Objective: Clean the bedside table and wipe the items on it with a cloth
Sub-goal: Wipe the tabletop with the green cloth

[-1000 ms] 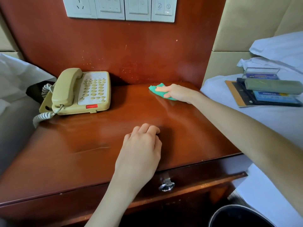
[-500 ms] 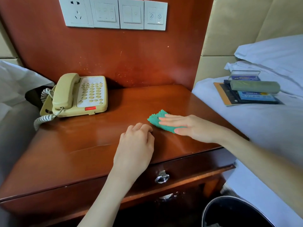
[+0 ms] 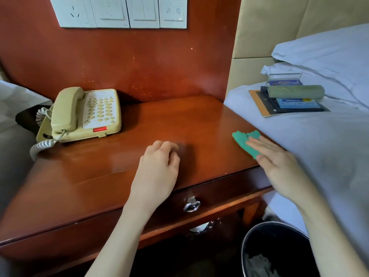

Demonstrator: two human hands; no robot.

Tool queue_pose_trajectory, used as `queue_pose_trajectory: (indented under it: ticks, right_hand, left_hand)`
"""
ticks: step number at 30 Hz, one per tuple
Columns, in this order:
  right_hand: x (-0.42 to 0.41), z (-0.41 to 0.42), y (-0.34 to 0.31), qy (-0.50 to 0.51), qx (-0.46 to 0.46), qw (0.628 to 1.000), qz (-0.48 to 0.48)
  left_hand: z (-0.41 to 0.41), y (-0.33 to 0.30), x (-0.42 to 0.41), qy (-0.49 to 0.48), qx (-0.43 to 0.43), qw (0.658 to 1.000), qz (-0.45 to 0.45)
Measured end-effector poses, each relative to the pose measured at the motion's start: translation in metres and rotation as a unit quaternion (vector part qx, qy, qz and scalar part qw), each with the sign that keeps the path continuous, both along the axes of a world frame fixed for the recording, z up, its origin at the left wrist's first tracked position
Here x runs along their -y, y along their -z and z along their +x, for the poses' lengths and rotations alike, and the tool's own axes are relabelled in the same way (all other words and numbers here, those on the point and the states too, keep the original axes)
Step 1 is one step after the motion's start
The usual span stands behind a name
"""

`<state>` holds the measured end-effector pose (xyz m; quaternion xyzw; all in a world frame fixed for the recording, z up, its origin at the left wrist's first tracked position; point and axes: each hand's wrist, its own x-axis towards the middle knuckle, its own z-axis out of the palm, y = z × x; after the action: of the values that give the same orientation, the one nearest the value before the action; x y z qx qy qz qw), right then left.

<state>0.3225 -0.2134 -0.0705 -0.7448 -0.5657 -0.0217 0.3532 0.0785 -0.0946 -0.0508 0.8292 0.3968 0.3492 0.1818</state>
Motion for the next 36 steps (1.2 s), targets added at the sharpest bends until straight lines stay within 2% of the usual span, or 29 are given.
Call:
queue_pose_trajectory:
  ticks: [3, 6, 11, 20, 27, 32, 36]
  right_hand:
    - [-0.003, -0.016, 0.005, 0.098, 0.004, 0.993, 0.07]
    - [-0.009, -0.055, 0.023, 0.145, 0.017, 0.976, 0.16]
    - [-0.018, -0.116, 0.036, 0.07, 0.047, 0.971, 0.224]
    - [-0.041, -0.219, 0.038, -0.022, 0.125, 0.972, 0.197]
    - [-0.051, -0.268, 0.038, -0.082, 0.171, 0.963, 0.193]
    - [-0.06, -0.302, 0.04, -0.111, 0.198, 0.955, 0.19]
    - [-0.068, -0.333, 0.044, -0.124, 0.21, 0.95, 0.193]
  left_hand:
    - [-0.005, -0.006, 0.004, -0.024, 0.042, 0.999, 0.008]
    - [-0.017, -0.007, 0.012, -0.062, 0.017, 0.996, 0.065]
    - [-0.055, 0.001, 0.024, -0.109, 0.018, 0.989, 0.099]
    - [-0.141, 0.014, 0.036, -0.228, 0.098, 0.959, 0.134]
    - [-0.201, 0.033, 0.03, -0.318, 0.162, 0.932, 0.062]
    - [-0.228, 0.045, 0.038, -0.308, 0.268, 0.911, -0.05]
    - [-0.246, 0.05, 0.042, -0.277, 0.31, 0.906, -0.079]
